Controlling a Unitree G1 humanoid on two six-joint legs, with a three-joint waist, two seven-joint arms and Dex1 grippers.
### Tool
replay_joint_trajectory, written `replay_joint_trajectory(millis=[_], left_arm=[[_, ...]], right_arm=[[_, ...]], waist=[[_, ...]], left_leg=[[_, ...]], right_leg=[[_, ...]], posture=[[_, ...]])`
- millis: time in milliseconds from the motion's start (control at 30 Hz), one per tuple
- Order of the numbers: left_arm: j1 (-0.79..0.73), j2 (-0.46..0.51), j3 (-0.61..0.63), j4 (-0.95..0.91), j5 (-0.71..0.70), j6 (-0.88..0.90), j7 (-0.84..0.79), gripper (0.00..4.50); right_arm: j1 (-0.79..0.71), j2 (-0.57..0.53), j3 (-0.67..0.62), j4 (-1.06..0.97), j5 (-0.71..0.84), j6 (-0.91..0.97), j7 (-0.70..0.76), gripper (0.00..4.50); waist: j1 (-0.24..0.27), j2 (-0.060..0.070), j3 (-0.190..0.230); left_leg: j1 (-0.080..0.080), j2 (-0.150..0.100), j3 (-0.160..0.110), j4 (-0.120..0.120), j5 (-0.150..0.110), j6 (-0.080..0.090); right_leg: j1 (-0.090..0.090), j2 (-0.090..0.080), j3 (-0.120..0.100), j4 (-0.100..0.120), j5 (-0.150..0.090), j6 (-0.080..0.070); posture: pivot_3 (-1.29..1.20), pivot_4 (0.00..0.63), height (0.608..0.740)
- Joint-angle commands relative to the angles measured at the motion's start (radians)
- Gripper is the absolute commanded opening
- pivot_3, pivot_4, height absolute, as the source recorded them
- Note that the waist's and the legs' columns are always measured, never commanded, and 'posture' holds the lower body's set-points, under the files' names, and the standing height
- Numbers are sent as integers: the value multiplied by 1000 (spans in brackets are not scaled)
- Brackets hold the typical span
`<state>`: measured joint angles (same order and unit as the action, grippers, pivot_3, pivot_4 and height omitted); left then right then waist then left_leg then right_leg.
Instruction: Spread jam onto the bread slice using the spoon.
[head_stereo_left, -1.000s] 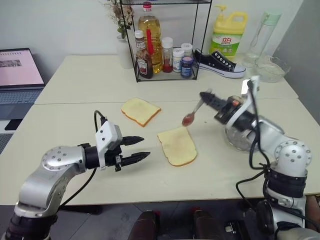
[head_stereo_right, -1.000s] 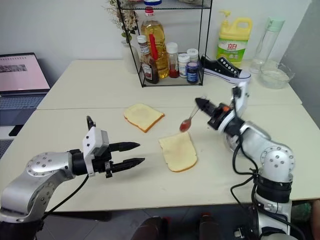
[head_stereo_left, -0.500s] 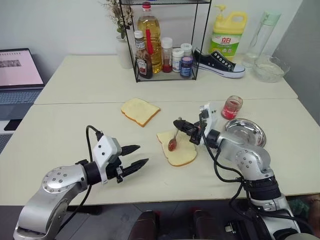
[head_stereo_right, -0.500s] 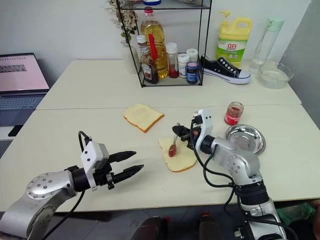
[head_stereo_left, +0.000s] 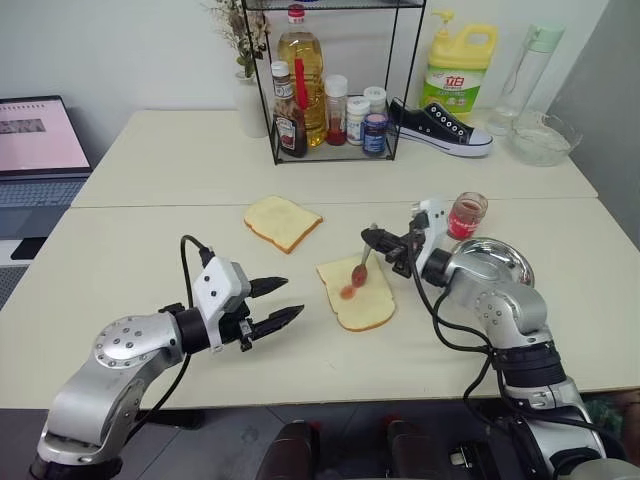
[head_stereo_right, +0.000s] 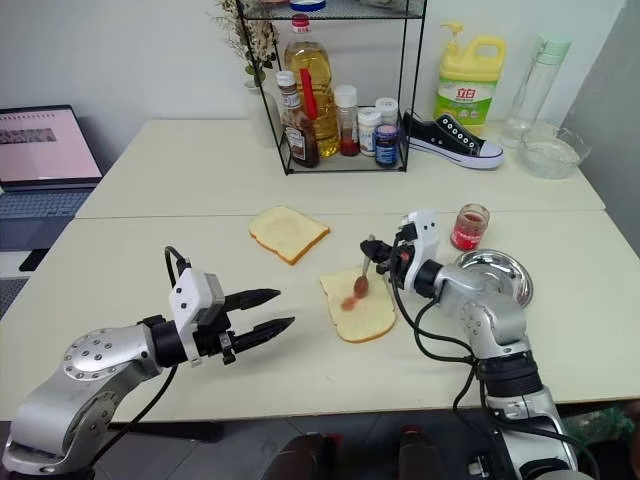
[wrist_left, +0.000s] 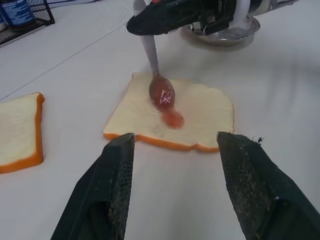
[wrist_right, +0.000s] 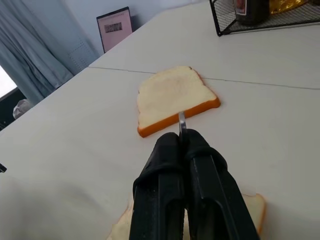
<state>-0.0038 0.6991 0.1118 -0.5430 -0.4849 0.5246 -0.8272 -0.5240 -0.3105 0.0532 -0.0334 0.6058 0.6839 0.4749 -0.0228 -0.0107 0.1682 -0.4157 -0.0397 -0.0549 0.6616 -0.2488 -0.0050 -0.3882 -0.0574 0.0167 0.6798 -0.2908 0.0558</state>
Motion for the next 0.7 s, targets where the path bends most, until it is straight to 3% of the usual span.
replay_joint_trajectory(millis=[33, 133, 400, 567, 700], left_arm=[[-40, 4, -18, 9, -2, -28, -21, 2726], [-69, 2, -33, 28, -1, -34, -28, 2726], [-86, 17, -39, 37, -11, -31, -56, 2726], [-79, 18, -42, 34, -12, -27, -65, 2726], [-84, 16, -44, 36, -12, -26, -66, 2726]], right_arm=[[-23, -26, -64, -20, -14, -6, -10, 21], [-26, -32, -93, -31, 1, 13, -12, 21], [-14, -16, -227, -141, 224, 223, -40, 21], [41, -22, -180, -177, 230, 258, -7, 21], [62, -38, -76, -159, 108, 171, 25, 21]], waist=[[0, 0, 0], [-1, 0, 0], [-4, 0, 0], [-4, 0, 0], [-4, 0, 0]], left_leg=[[0, 0, 0, 0, 0, 0], [0, 0, 0, 0, 0, 0], [0, 1, 0, -1, 0, 0], [0, 1, 0, -1, 0, 0], [0, 1, 0, -1, 0, 0]], right_leg=[[0, 0, 0, 0, 0, 0], [0, 0, 0, 0, 0, 0], [0, 0, 1, 0, 0, 0], [0, 0, 1, 0, 0, 0], [0, 0, 0, 0, 0, 0]], posture=[[0, 150, 740], [0, 150, 740], [0, 150, 740], [0, 150, 740], [0, 150, 740]])
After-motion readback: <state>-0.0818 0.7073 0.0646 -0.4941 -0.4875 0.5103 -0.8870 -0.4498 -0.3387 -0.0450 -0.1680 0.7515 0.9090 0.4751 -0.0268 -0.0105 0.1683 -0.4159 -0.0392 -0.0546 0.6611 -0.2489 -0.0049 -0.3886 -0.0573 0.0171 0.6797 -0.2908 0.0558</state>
